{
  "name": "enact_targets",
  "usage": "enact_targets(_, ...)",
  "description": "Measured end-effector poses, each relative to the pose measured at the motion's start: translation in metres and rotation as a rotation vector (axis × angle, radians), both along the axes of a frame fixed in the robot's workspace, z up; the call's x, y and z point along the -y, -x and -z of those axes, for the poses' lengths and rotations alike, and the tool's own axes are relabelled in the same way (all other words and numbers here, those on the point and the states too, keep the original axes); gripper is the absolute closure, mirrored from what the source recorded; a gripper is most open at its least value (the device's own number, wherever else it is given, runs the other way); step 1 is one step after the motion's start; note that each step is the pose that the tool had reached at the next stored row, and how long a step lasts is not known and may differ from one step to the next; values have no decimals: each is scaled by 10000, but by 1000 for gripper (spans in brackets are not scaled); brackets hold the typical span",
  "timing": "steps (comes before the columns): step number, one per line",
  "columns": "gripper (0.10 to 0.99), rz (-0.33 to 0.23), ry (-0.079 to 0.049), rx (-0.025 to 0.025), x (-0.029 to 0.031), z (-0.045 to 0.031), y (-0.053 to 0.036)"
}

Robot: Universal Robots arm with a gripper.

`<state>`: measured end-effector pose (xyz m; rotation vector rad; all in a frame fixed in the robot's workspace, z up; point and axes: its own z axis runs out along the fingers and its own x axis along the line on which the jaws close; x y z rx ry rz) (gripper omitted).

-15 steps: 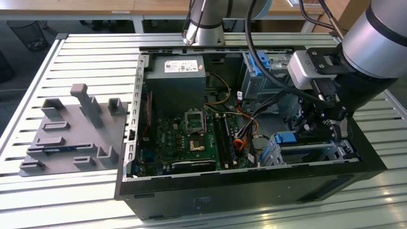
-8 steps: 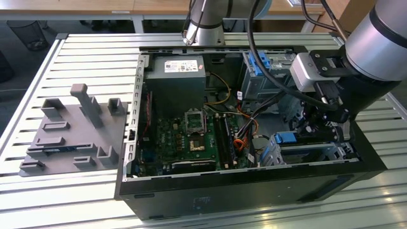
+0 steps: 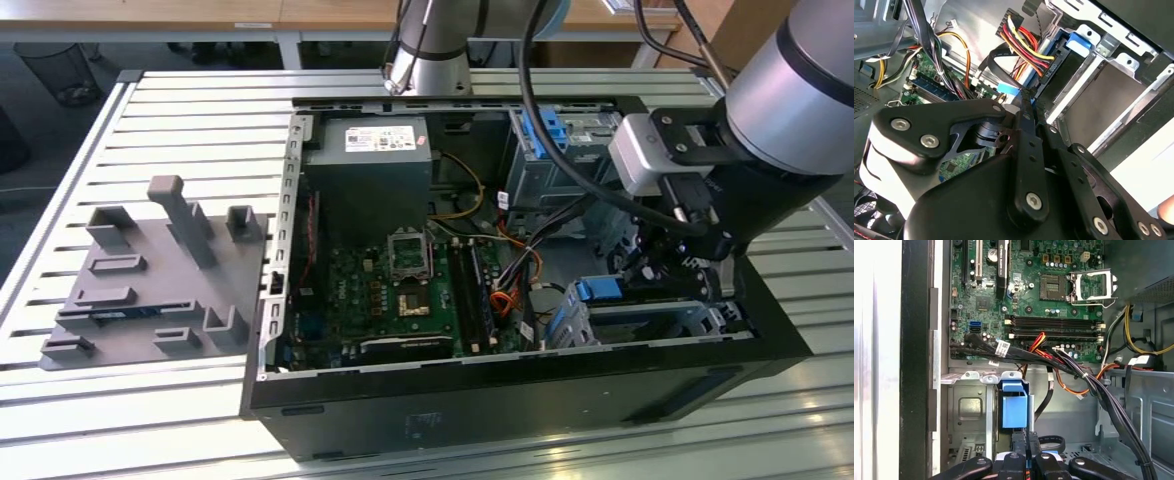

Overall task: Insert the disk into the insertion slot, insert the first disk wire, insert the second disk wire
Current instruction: 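Insert the second disk wire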

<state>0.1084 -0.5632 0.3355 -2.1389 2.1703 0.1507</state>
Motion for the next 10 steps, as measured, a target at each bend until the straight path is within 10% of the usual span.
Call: enact_targets(10, 937, -66, -9, 8, 6, 15, -13)
